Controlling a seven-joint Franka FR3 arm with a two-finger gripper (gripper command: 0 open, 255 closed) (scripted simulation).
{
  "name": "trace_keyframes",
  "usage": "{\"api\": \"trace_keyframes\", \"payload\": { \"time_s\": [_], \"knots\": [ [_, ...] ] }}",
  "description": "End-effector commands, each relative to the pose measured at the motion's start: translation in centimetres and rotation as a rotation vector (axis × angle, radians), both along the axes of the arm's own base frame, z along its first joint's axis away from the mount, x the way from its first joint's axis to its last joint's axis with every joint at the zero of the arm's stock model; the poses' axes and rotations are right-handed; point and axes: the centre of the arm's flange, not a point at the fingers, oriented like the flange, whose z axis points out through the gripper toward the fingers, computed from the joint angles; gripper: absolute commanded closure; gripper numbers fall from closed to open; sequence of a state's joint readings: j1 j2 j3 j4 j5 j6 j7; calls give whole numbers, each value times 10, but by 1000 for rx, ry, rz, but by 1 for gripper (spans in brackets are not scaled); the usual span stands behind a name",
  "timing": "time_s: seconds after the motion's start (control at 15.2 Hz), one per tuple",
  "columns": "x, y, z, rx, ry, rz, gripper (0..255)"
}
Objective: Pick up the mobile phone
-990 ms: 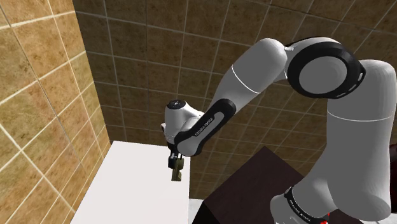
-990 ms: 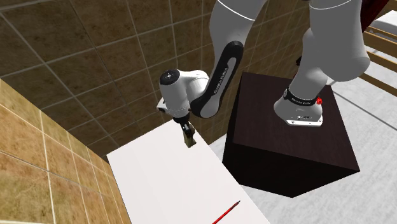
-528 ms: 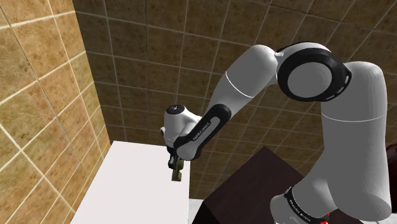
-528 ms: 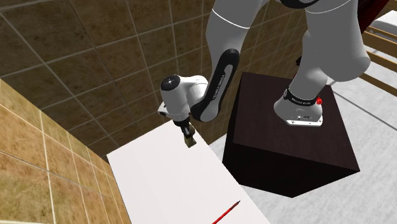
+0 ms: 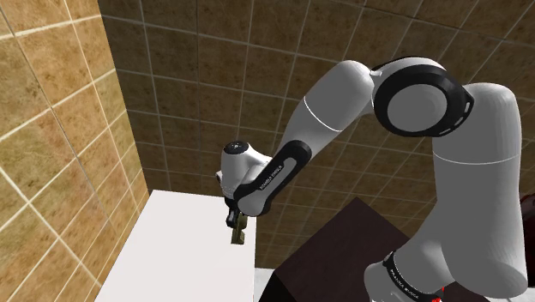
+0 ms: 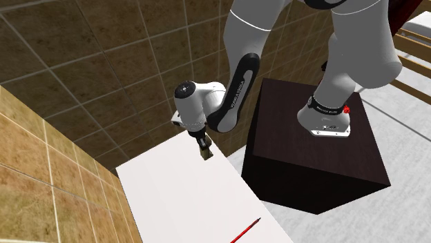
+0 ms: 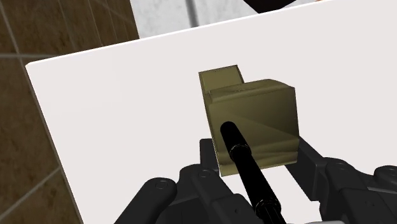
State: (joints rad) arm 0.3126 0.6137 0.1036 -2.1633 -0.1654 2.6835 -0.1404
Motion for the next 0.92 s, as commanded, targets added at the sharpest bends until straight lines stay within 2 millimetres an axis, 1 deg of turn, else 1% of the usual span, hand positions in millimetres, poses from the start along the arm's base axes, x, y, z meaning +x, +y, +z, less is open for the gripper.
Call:
{"api": "trace_keyframes", "payload": {
  "time_s": [0.0,0.86],
  "knots": [
    [0,-1,4,-1,1,-1,255],
    [0,-1,73,-1,1,-1,255]
  ]
}}
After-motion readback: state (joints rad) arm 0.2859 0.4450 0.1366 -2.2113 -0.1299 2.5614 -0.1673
